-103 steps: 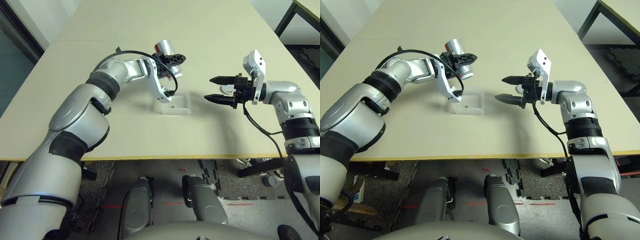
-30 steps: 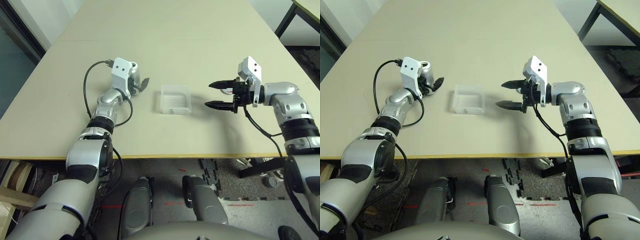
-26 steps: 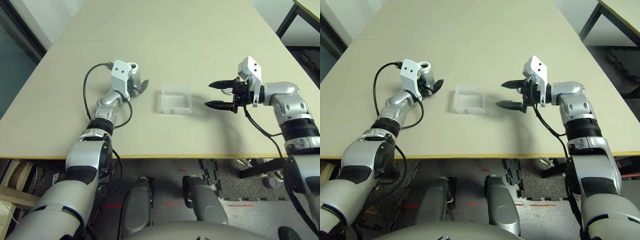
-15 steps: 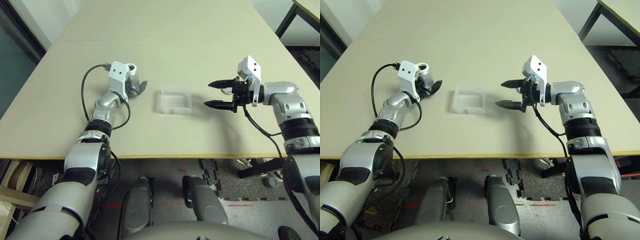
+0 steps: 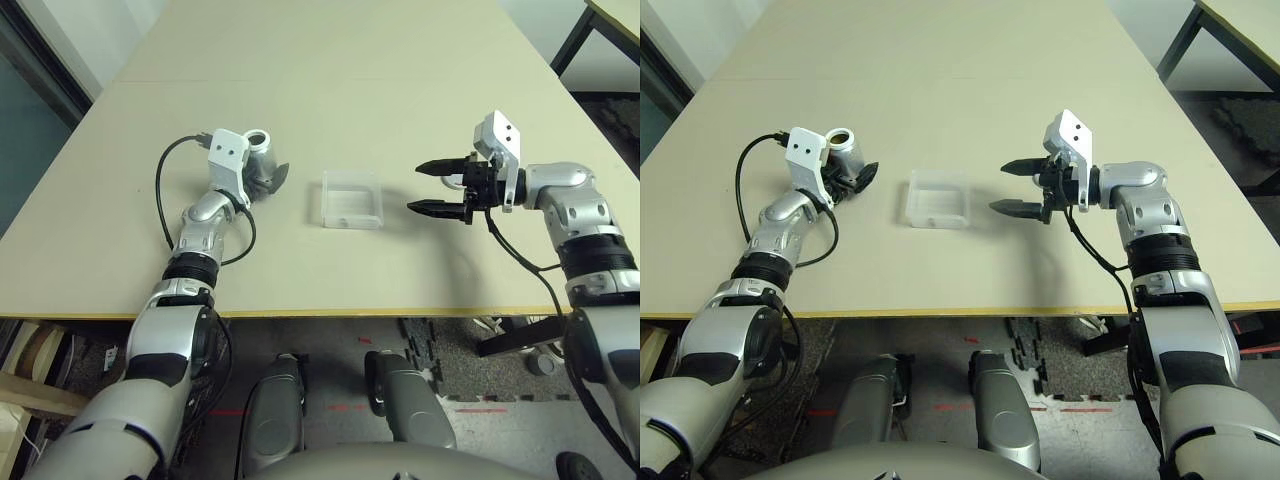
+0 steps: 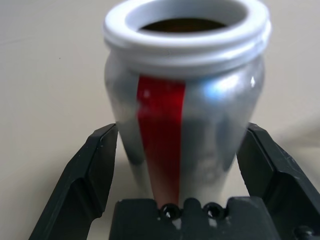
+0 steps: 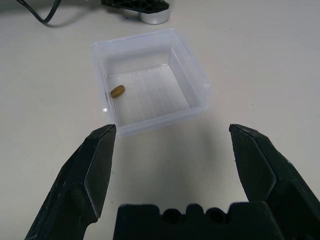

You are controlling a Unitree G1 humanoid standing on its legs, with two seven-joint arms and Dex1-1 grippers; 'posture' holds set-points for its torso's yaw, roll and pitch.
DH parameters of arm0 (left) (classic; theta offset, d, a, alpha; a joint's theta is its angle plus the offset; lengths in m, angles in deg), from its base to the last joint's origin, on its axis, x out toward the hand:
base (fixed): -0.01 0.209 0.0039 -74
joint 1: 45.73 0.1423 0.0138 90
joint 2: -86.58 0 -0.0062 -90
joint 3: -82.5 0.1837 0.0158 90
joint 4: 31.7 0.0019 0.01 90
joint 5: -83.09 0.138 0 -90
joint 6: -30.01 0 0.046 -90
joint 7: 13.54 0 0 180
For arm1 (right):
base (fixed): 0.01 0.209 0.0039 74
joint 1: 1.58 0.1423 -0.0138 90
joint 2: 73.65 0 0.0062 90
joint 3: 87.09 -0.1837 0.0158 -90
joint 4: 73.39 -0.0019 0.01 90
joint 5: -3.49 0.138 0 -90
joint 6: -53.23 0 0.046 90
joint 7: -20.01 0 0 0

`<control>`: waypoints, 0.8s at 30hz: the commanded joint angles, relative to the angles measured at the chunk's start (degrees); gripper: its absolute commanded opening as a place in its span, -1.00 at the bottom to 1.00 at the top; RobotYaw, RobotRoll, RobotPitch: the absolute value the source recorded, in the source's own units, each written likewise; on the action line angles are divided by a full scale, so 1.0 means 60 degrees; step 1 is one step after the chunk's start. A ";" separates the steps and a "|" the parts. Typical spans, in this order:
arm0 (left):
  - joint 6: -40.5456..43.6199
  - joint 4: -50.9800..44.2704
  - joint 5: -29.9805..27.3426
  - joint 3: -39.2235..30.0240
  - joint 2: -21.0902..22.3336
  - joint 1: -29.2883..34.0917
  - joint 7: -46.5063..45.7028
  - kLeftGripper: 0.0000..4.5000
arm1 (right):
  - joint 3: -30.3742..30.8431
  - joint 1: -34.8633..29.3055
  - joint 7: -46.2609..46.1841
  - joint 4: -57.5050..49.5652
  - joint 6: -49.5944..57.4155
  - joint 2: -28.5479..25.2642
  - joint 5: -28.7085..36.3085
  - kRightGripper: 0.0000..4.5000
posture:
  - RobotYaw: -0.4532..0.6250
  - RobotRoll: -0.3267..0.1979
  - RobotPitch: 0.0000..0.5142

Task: Pour the medicine from the bottle into the box.

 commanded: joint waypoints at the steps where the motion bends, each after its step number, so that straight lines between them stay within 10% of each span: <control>1: 0.0612 -0.1078 -0.0285 -0.0060 0.0154 0.0589 0.0072 0.98 | 0.0111 0.0164 0.0060 0.0251 -0.0167 0.0037 -0.0082 1.00 | -0.23 0.25 -0.45; 24: 0.5253 -0.7233 -0.2923 -0.1406 0.2244 0.3798 0.1160 0.98 | -0.0325 0.0289 -0.0322 0.0919 -0.0125 -0.0050 0.0192 1.00 | -0.20 0.25 -0.42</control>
